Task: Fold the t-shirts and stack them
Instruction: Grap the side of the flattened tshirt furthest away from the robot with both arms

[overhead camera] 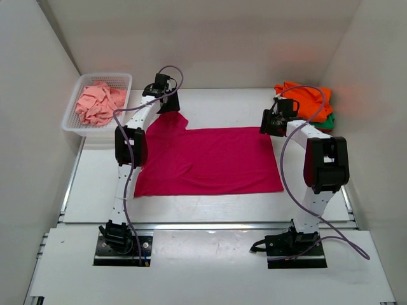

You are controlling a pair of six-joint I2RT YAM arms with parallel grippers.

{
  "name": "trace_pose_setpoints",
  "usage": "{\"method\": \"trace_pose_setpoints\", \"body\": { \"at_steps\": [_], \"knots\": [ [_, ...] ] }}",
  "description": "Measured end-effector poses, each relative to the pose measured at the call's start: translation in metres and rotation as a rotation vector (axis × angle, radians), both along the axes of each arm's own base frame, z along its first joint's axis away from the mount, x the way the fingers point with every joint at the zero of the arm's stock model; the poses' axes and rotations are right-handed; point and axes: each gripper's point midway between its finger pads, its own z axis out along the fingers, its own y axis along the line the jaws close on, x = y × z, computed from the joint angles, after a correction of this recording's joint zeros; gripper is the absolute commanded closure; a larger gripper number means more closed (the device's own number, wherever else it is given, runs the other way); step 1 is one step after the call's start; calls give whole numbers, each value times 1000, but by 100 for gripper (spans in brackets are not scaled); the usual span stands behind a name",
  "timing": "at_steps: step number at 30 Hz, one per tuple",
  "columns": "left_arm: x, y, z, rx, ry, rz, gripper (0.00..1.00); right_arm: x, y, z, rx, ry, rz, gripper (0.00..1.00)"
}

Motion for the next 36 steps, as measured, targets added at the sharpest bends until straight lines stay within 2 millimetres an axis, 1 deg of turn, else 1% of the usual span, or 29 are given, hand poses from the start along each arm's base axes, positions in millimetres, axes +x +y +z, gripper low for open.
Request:
{"method": "trace_pose_setpoints", "body": {
  "at_steps": [2, 4, 7, 10, 18, 20, 23, 26, 30, 32, 34, 36],
  "knots": [
    [-3, -2, -2, 3, 13, -4, 28, 8, -2, -1, 8, -6, -14, 47],
    [-7, -1, -4, 5, 32, -2, 28, 16, -3, -2, 16, -12, -23, 46],
    [-12, 0, -8, 2, 56, 6, 29, 28, -2, -3, 28, -20, -31, 46],
    [-16, 3, -11, -9, 79, 15, 29, 35, -1, -4, 30, -24, -30, 46],
    [-13, 9, -12, -30, 66, 20, 28, 35, 2, -5, 43, -25, -21, 46],
    [-15, 10, -13, -31, 60, 20, 26, 35, 3, -5, 45, -25, -20, 46],
    [-20, 13, -15, -28, 58, 26, 26, 35, 4, -5, 50, -25, -15, 46],
    [-17, 16, -11, -31, 45, 34, 27, 34, 5, -5, 53, -23, -11, 46],
    [-4, 25, 2, -36, 15, 53, 25, 33, 6, -7, 57, -20, -7, 46],
    [2, 28, 9, -40, -5, 59, 26, 32, 6, -8, 58, -18, -6, 46],
    [4, 32, 13, -41, -12, 65, 27, 32, 6, -7, 60, -19, -4, 46],
    [2, 34, 13, -35, -2, 66, 24, 32, 6, -8, 60, -17, -4, 46]
  ]
}}
